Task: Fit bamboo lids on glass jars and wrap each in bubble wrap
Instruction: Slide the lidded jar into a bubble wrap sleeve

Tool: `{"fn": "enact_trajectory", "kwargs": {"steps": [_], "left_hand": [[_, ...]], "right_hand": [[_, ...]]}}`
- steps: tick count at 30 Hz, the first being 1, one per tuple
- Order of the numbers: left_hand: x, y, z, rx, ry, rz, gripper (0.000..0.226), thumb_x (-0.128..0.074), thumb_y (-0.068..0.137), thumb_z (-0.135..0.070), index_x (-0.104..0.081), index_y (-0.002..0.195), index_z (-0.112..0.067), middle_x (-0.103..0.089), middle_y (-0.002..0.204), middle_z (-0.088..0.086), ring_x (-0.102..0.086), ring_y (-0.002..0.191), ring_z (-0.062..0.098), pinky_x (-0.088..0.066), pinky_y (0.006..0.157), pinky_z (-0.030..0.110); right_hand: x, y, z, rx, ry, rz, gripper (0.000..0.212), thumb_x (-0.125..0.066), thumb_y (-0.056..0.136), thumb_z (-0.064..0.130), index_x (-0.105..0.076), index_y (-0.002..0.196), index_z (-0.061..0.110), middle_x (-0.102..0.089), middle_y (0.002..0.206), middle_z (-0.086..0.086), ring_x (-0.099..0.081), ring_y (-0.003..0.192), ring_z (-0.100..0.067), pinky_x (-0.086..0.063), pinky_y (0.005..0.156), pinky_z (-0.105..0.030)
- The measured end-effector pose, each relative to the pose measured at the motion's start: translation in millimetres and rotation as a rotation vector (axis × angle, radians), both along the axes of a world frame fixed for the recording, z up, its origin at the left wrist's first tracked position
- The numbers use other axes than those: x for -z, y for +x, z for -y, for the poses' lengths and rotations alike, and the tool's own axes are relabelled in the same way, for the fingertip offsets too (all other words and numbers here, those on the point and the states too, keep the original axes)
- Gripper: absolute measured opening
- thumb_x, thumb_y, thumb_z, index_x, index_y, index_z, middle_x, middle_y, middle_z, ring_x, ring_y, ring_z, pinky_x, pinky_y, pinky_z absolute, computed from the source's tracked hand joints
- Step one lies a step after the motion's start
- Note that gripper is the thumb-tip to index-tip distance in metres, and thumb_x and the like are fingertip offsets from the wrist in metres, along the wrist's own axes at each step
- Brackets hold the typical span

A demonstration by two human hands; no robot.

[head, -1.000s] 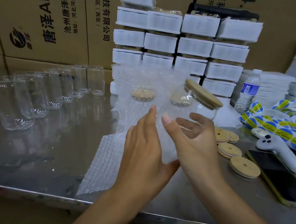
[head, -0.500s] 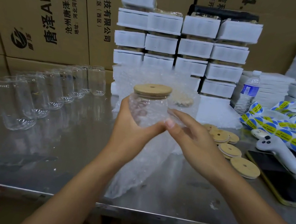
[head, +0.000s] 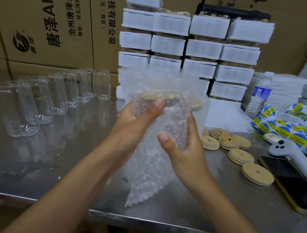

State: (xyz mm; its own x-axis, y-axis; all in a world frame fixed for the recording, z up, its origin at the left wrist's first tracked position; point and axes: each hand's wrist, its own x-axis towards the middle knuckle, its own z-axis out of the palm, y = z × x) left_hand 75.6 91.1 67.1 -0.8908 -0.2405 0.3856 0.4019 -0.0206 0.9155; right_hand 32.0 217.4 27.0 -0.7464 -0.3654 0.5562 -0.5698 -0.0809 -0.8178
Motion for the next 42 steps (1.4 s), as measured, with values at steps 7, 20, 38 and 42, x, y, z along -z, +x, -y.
{"fn": "enact_trajectory", "kwargs": {"steps": [7,20,38,42], "left_hand": [[-6.3,-3.2,3.6,0.08,-0.017,-0.012,0.052,-0.068,0.068,-0.055,-0.062,0.111,-0.027,-0.072,0.097,-0.023,-0.065,0.095,-0.009,-0.051,0.084,0.021],[41.0,8.8,16.2,0.015,-0.178,0.035,0.104,-0.067,0.028,-0.088,-0.045,0.119,-0.045,-0.049,0.12,-0.028,-0.05,0.104,-0.026,-0.044,0.08,0.002],[61.5,12.4,12.1,0.04,-0.409,0.03,0.078,-0.079,0.055,-0.065,-0.048,0.125,-0.047,-0.055,0.128,-0.032,-0.05,0.12,-0.011,-0.042,0.091,0.006],[63.2,11.0,10.3,-0.028,-0.452,0.011,0.096,-0.085,0.052,-0.06,-0.039,0.135,-0.046,-0.052,0.134,-0.026,-0.047,0.125,-0.006,-0.042,0.103,0.03]], "right_hand": [[-5.3,-1.4,1.7,0.017,-0.064,0.0,0.092,-0.072,0.069,0.053,-0.028,0.146,0.029,-0.043,0.146,0.009,-0.042,0.133,-0.005,-0.038,0.11,-0.029],[-1.2,3.7,-3.6,0.189,-0.141,0.03,0.1,-0.077,0.056,0.058,-0.03,0.141,0.033,-0.043,0.144,0.002,-0.045,0.131,-0.015,-0.041,0.107,-0.045],[-11.4,11.1,4.1,0.259,-0.183,0.014,0.097,-0.076,0.057,0.057,-0.022,0.136,0.04,-0.041,0.142,0.008,-0.044,0.129,-0.006,-0.041,0.108,-0.037],[-10.4,16.3,14.0,0.289,-0.194,-0.011,0.091,-0.077,0.061,0.053,-0.016,0.129,0.052,-0.036,0.145,0.01,-0.038,0.134,-0.007,-0.037,0.11,-0.037]]}}
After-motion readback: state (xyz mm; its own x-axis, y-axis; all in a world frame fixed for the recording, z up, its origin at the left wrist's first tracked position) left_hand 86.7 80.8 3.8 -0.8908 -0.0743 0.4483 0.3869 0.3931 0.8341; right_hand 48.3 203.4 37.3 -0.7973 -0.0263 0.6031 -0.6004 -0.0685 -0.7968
